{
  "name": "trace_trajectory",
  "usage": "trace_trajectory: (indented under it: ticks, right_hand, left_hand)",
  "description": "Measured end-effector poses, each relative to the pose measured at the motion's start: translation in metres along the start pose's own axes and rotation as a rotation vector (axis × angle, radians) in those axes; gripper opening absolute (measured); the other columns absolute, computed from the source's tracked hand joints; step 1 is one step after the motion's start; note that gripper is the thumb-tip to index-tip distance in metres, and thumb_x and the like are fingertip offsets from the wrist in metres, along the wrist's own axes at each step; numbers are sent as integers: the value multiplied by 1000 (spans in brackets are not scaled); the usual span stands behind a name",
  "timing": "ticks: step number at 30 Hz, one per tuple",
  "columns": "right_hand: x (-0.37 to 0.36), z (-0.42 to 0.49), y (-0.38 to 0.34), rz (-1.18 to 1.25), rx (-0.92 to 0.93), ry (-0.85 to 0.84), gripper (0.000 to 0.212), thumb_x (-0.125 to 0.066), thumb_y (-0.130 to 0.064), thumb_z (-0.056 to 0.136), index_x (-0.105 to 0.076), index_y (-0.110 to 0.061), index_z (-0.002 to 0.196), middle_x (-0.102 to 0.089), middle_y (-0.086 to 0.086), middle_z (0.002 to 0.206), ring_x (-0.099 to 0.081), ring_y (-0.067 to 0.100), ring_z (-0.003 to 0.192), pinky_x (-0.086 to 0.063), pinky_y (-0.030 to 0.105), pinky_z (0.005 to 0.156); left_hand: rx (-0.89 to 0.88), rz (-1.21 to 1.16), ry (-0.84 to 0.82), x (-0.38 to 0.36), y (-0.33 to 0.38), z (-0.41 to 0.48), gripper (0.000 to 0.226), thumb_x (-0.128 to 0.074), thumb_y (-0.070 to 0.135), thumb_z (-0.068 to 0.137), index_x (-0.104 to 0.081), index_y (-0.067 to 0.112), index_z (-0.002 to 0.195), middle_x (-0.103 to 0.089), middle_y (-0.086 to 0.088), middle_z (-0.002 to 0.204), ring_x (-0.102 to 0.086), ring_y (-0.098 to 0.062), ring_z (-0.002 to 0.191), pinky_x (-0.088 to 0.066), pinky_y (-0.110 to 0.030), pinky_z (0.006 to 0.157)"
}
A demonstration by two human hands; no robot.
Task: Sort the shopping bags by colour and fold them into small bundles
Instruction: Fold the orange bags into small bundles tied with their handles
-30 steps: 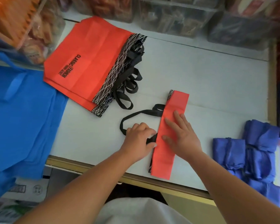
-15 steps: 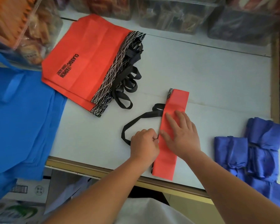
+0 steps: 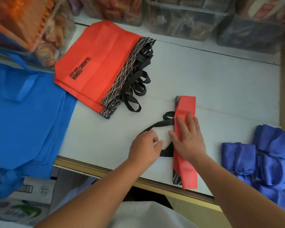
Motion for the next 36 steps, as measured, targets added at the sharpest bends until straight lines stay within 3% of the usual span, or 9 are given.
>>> trace_trajectory:
  ticks: [3, 6, 12, 18, 21, 24, 26, 29, 36]
  right_hand:
    - [13, 5, -4, -126, 9, -23, 64, -46, -66, 96, -34, -43, 154, -20, 1, 164, -14, 26, 149, -30, 44, 119]
    - [18, 5, -4, -204, 56, -37, 67, -54, -67, 91, -40, -42, 151, -29, 1, 157, -25, 27, 141, -40, 45, 111]
    - [14, 1, 1, -218, 94, 56, 59, -59, -60, 93, -52, -34, 145, -39, 6, 151, -36, 30, 133, -47, 46, 100]
    - [18, 3, 0, -219, 51, 159, 44, -67, -59, 87, -62, -25, 115, -43, 8, 142, -47, 34, 111, -51, 43, 77]
    - [20, 9, -1, -221, 128, 200, 52, -70, -53, 85, -59, -18, 122, -39, 12, 151, -45, 39, 126, -50, 49, 94]
    - [11, 14, 4, -188, 196, 144, 80, -63, -44, 92, -28, -16, 158, -11, 8, 170, -8, 32, 157, -22, 48, 125]
    - [7, 16, 10, -147, 201, 110, 87, -59, -40, 97, -9, -14, 164, -2, 4, 172, 4, 26, 158, -14, 48, 127]
    - [2, 13, 18, -115, 191, 89, 76, -50, -34, 103, -8, -11, 163, 0, 3, 172, 5, 23, 158, -10, 44, 128]
    - [0, 15, 12, 83, -15, 16, 78, -43, -48, 103, -5, -18, 164, 9, -3, 171, 14, 15, 157, 2, 38, 128]
  left_hand:
    - [-42, 8, -48, -27, 13, -4, 30, -74, 47, 88, -67, 20, 97, -63, 5, 90, -60, -15, 84, -53, -34, 74]
    - [8, 42, -61, -43, 14, 0, 18, -75, 36, 89, -71, 20, 98, -68, 5, 90, -64, -17, 85, -56, -39, 76]
    - [-88, 251, -53, -46, 28, -2, 18, -57, 29, 100, -63, 14, 91, -63, -1, 93, -59, -23, 91, -50, -39, 69]
    - [-125, 152, -9, -51, 33, -8, 20, -70, 25, 91, -64, 12, 105, -57, -4, 103, -52, -23, 100, -47, -40, 70]
    - [-127, 156, -28, -55, 36, -9, 12, -62, 19, 95, -60, 11, 86, -57, -4, 88, -52, -25, 90, -40, -38, 64]
    - [-122, 160, 8, -49, 32, -8, 20, -59, 22, 98, -54, 14, 79, -57, -2, 80, -53, -23, 79, -45, -39, 61]
    - [-107, 161, 49, -38, 26, -8, 24, -57, 22, 98, -46, 16, 78, -52, 0, 71, -53, -25, 69, -43, -38, 56]
    - [-142, 252, 143, -9, 25, -6, 21, -57, 15, 91, -40, 17, 79, -47, 2, 69, -51, -27, 66, -40, -35, 51]
    - [-461, 530, 306, 25, 45, -1, 27, -74, 3, 65, -60, 16, 83, -55, 1, 71, -52, -26, 71, -38, -33, 55]
Point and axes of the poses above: each hand's wrist, its own z-axis towards the middle knuckle, its own x-axis out of the back of the hand, y = z × x, the point moved 8 cm from there along z, towards the middle knuckle
